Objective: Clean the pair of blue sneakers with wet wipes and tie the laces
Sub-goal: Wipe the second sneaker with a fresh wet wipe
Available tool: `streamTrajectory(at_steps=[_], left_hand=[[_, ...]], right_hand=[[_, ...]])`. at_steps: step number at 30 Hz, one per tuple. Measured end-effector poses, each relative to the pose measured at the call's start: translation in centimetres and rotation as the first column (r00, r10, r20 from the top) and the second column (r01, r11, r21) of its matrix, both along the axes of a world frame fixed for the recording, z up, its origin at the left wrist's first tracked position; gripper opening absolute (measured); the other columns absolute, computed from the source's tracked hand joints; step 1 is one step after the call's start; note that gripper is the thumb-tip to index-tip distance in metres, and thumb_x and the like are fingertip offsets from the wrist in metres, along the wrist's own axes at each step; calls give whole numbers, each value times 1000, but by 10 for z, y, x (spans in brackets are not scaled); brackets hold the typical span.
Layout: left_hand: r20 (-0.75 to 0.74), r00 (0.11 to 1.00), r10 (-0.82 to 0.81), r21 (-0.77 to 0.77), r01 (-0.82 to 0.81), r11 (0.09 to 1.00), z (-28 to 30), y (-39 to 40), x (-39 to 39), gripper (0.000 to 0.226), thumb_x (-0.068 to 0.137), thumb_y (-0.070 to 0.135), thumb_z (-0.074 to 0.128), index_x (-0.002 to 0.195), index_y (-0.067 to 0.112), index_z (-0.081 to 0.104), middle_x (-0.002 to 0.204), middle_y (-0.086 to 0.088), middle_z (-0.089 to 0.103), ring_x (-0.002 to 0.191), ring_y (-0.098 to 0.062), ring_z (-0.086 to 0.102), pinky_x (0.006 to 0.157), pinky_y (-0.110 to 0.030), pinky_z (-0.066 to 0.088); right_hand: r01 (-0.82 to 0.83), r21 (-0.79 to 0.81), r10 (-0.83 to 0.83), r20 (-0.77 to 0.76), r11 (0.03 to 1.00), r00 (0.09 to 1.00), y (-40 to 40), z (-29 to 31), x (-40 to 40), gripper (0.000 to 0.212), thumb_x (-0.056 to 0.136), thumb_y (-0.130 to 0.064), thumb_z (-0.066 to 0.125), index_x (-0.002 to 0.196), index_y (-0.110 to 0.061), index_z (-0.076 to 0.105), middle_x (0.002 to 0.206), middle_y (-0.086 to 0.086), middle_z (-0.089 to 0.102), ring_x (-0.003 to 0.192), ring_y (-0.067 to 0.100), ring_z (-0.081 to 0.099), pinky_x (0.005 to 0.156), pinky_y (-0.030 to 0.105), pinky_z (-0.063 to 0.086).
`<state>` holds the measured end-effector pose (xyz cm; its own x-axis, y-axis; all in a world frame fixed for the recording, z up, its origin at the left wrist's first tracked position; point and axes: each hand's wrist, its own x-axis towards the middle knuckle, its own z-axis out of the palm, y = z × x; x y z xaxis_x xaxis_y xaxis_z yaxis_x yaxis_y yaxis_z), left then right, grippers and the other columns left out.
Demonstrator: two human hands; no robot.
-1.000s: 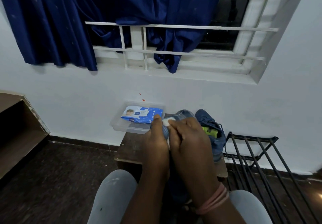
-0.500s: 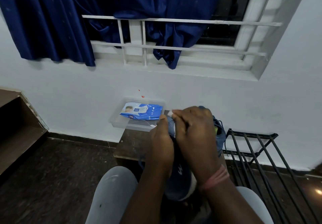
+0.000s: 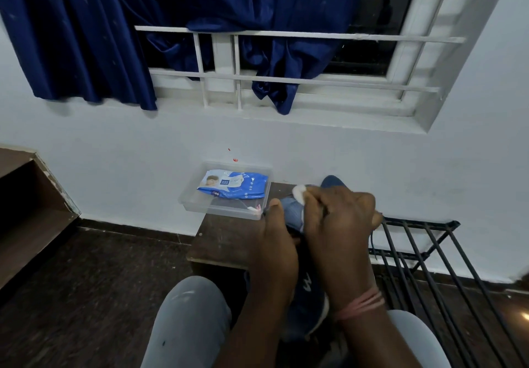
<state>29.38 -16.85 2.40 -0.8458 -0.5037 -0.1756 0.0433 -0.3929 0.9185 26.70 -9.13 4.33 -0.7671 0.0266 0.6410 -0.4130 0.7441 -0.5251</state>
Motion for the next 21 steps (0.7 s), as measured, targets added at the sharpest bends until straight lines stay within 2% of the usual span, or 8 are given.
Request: streamTrajectory(at_steps=[2, 4, 7, 10, 12, 16, 18, 21], left_hand=[[28, 999, 24, -106, -21, 994, 1, 0, 2, 39, 95, 67, 45, 97, 44, 77, 103, -3, 77, 102, -17, 71, 102, -47, 50], [68, 997, 48, -92, -41, 995, 5, -3, 4, 44, 102, 52, 44, 73, 41, 76, 92, -11, 76, 87, -17, 70, 94, -43, 54], [100, 995, 29, 40, -33, 999, 3, -13, 2, 52, 95, 62, 46, 97, 20, 78, 94, -9, 78, 94, -25, 73, 94, -44, 56], [24, 998, 50, 340, -55, 939, 17, -15, 1, 50, 104, 50, 43, 115, 9, 70, 108, -19, 76, 101, -28, 73, 93, -40, 58], [-50, 997, 59, 464, -29, 885, 22, -13, 3, 49, 107, 45, 40, 119, 5, 66, 116, -20, 74, 111, -27, 71, 98, -39, 55], [-137, 990, 17, 543, 61, 837, 31, -19, 9, 54, 103, 50, 47, 123, 4, 64, 118, -16, 73, 104, -21, 73, 86, -30, 60], [-144, 990, -3, 565, 85, 821, 31, -25, 9, 52, 100, 47, 55, 125, 3, 64, 114, -16, 74, 97, -22, 75, 80, -31, 63], [-172, 984, 52, 630, 69, 774, 22, -35, 6, 40, 104, 36, 54, 130, 7, 63, 115, -14, 75, 101, -21, 74, 90, -36, 60]], right_hand=[[-127, 36, 128, 2, 991, 992, 2, 2, -7, 15, 93, -25, 61, 92, -29, 76, 90, -8, 71, 89, 24, 58, 81, 46, 41], [-247, 151, 245, 34, 957, 969, -1, -4, 6, 22, 97, -24, 50, 99, -28, 72, 92, -7, 68, 88, 22, 58, 80, 46, 41], [-303, 190, 282, 129, 934, 951, 3, -21, 32, 29, 100, -35, 40, 110, -35, 67, 92, -10, 62, 85, 25, 54, 77, 45, 39], [-210, 114, 209, 23, 971, 978, 11, -20, 21, 24, 96, -29, 53, 111, -32, 71, 91, -9, 64, 82, 26, 51, 74, 43, 38], [-185, 78, 188, -29, 980, 982, 6, -16, 7, 23, 94, -22, 58, 108, -29, 73, 92, -5, 66, 84, 26, 53, 76, 44, 41], [-391, -107, 395, 9, 914, 919, -6, -7, 5, 25, 96, -14, 56, 114, -16, 74, 91, 3, 63, 87, 18, 58, 78, 37, 50], [-434, -58, 437, 40, 899, 899, -7, -7, 16, 34, 98, -27, 45, 116, -16, 72, 89, 4, 60, 83, 17, 56, 73, 34, 50], [-426, 7, 420, 144, 905, 896, 2, -25, 29, 37, 100, -39, 39, 121, -29, 68, 97, -3, 61, 87, 13, 59, 75, 31, 51]])
